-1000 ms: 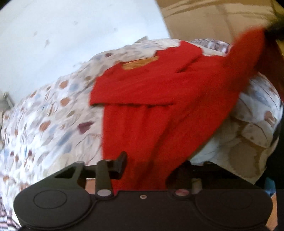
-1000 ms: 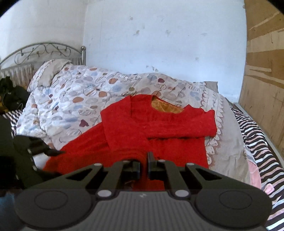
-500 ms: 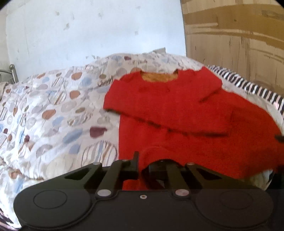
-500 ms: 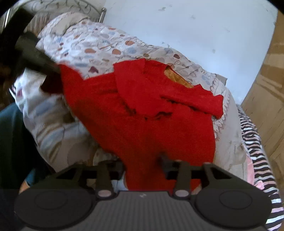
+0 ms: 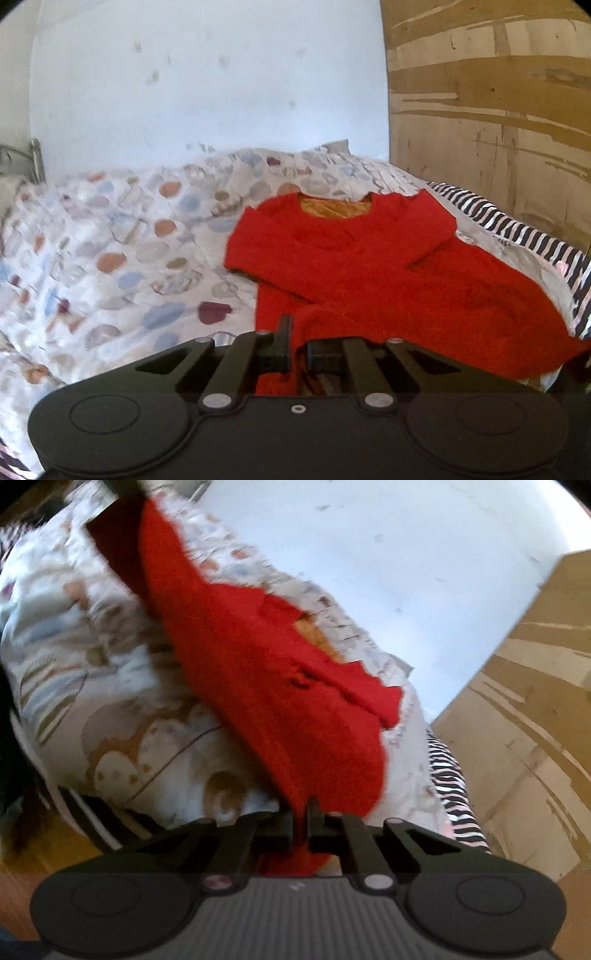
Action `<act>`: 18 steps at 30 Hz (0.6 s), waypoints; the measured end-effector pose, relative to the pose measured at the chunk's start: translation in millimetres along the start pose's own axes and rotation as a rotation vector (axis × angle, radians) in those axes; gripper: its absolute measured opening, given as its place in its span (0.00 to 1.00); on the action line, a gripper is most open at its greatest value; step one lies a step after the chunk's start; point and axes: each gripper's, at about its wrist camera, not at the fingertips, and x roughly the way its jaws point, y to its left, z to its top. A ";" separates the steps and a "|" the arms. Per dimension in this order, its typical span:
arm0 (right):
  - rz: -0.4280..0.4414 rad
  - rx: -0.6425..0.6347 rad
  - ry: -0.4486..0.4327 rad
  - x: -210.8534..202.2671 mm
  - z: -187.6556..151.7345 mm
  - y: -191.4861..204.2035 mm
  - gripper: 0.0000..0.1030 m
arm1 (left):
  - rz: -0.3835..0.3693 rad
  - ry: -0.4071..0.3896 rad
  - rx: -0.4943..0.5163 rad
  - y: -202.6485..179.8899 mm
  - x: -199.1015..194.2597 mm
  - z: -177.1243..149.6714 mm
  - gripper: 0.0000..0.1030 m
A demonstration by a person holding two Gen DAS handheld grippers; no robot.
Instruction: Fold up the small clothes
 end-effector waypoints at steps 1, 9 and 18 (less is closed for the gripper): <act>-0.018 0.018 -0.026 -7.2 2.6 -6.6 0.06 | 0.023 -0.037 0.010 -4.3 -8.3 -3.7 0.06; -0.138 0.132 -0.233 -67.9 24.6 -44.1 0.04 | 0.053 -0.193 -0.023 -19.6 -58.5 -3.0 0.05; -0.090 0.101 -0.354 -153.2 34.3 -70.0 0.04 | 0.024 -0.225 -0.026 -9.9 -141.5 11.5 0.05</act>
